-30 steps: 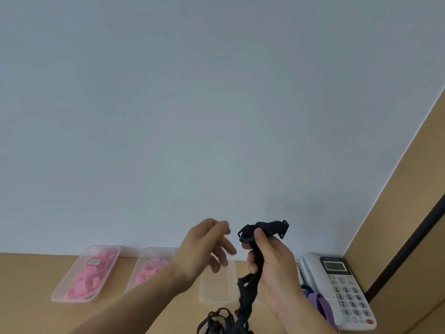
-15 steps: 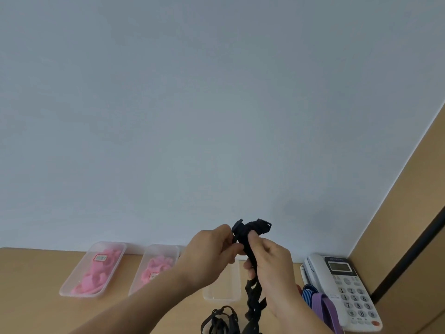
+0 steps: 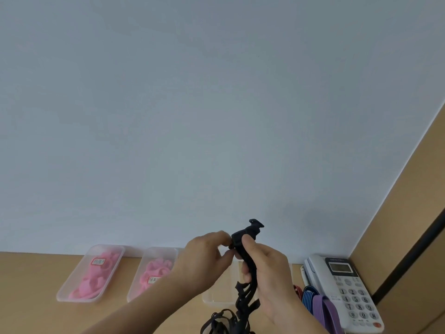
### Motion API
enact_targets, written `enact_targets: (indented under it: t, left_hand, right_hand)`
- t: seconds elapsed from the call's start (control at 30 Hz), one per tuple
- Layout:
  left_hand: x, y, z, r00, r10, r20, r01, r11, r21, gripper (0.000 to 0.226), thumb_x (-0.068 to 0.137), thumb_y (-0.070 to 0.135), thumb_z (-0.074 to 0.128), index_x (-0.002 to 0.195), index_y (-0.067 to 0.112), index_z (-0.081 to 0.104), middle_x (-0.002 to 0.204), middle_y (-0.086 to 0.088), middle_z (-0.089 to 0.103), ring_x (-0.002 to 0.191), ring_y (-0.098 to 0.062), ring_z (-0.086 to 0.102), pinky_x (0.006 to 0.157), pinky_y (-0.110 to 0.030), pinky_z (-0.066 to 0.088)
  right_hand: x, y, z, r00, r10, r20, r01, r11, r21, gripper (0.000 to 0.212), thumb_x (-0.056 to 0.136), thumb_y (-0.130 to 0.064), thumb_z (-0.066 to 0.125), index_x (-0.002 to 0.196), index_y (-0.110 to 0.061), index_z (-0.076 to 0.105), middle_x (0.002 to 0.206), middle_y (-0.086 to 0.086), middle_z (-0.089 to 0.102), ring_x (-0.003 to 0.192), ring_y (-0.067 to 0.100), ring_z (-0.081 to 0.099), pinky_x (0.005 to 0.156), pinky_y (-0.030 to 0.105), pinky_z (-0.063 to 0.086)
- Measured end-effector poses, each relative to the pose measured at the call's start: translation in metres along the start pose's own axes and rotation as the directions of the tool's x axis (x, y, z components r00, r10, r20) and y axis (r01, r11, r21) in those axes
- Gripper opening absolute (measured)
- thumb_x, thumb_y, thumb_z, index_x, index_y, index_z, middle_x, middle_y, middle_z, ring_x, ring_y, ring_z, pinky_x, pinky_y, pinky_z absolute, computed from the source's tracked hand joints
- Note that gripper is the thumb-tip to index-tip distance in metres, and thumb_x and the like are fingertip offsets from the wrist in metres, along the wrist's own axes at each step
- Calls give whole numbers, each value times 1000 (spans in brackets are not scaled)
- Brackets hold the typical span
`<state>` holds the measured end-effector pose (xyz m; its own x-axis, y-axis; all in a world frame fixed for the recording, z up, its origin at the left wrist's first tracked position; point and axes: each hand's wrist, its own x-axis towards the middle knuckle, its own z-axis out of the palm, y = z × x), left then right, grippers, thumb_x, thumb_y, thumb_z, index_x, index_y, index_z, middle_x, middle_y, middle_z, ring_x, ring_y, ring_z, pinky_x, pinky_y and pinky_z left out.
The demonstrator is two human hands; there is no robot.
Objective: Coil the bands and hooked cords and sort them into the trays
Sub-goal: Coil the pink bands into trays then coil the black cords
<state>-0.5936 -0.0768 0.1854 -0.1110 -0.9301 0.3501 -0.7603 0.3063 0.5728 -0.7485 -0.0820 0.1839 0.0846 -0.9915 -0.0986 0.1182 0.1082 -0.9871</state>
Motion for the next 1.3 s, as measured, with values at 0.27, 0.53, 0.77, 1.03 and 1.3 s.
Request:
enact_targets:
  t: [0.27, 0.53, 0.77, 1.03, 1.3]
  left_hand:
    - [10, 6, -18, 844, -117, 524, 519, 427, -740, 49, 94, 45, 51, 115, 4, 66, 105, -28, 66, 92, -35, 65, 86, -41, 51]
    - [8, 2, -8, 928, -210, 307, 371, 565, -737, 23, 101, 25, 55, 115, 14, 70, 102, -13, 75, 93, -24, 67, 95, -43, 54]
    - [7, -4, -13, 960, -255, 114, 253, 620, -743, 21, 86, 9, 75, 106, 15, 69, 97, -3, 77, 79, -14, 69, 74, -26, 57]
    - [-3, -10, -1, 913, 348, -215, -336, 937, 90, 29, 83, 10, 73, 108, 23, 65, 114, 17, 71, 89, -3, 64, 71, -6, 45]
    - [3, 3, -24, 926, -199, 320, 367, 668, -648, 51, 84, 55, 55, 129, 31, 50, 113, 7, 69, 81, -26, 74, 64, -33, 54]
  right_hand:
    - [0, 4, 5, 972, -220, 86, 235, 939, -253, 11, 91, -30, 67, 84, -22, 73, 57, 4, 60, 53, 12, 54, 52, 22, 44]
    - [0, 0, 3, 990, -120, 72, 138, 929, -343, 10, 85, -40, 71, 93, -33, 71, 98, -3, 65, 53, 13, 63, 52, 24, 51]
    - [3, -3, -1, 970, 197, 145, -185, 978, -93, 53, 89, -51, 61, 105, -1, 64, 71, 11, 66, 57, 23, 59, 63, 41, 53]
    - [6, -8, 1, 930, 317, 186, -360, 889, 284, 45, 87, -43, 67, 98, 1, 70, 66, 8, 53, 45, 14, 37, 44, 29, 38]
    - [4, -7, -5, 977, 124, 171, -158, 966, 203, 33, 86, -30, 69, 95, 1, 63, 68, 10, 54, 47, 15, 38, 48, 30, 40]
